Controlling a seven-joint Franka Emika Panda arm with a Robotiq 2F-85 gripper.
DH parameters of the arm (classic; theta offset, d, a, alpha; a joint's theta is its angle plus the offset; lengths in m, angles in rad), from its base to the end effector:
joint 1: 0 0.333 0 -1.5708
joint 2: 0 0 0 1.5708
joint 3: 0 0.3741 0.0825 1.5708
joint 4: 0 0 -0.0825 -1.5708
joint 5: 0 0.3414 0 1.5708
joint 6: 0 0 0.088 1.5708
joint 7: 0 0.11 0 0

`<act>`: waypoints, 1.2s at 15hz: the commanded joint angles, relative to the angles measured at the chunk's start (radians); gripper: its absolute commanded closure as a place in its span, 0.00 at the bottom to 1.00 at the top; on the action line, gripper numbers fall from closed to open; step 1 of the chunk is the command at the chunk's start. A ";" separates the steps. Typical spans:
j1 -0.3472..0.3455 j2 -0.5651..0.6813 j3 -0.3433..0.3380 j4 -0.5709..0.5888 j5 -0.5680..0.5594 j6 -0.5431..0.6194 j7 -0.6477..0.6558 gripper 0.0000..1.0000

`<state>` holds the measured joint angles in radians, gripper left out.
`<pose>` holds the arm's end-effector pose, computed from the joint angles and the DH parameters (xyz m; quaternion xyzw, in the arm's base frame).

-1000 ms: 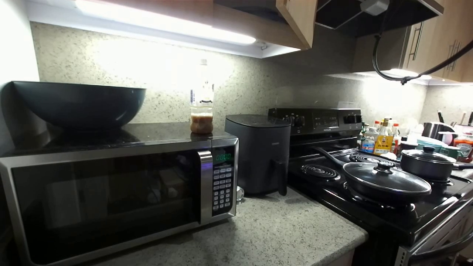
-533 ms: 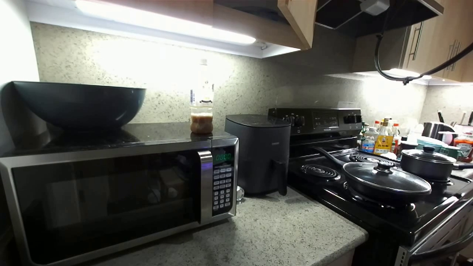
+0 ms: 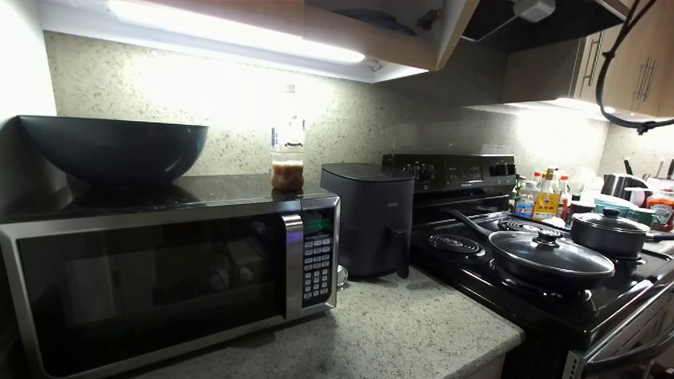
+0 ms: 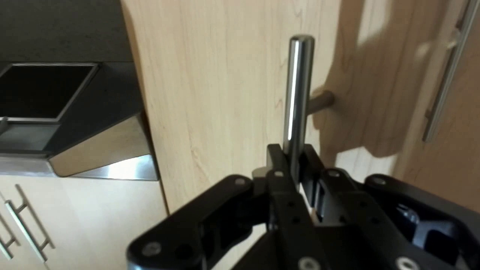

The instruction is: Open the overhead cabinet door on the right

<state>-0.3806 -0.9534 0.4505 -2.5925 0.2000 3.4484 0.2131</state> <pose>0.2108 0.1134 0.7551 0.6345 -0.0461 0.7713 0.0206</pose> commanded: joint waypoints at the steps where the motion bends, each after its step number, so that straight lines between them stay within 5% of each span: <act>1: -0.086 -0.104 -0.017 -0.046 0.058 0.038 0.002 0.94; 3: -0.045 -0.071 -0.004 -0.050 0.032 0.004 -0.011 0.94; 4: -0.054 -0.082 -0.004 -0.058 0.032 0.003 -0.011 0.86; 7: -0.053 -0.077 0.000 -0.053 0.032 0.003 -0.011 0.86; 8: -0.053 -0.077 0.000 -0.053 0.032 0.003 -0.011 0.93; 16: -0.231 -0.216 0.020 -0.102 0.077 -0.010 0.005 0.94; 17: -0.233 -0.213 0.028 -0.098 0.077 -0.015 0.010 0.61; 18: -0.238 -0.212 0.030 -0.098 0.077 -0.014 0.011 0.59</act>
<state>-0.5309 -1.1035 0.4773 -2.6774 0.2382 3.4393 0.2173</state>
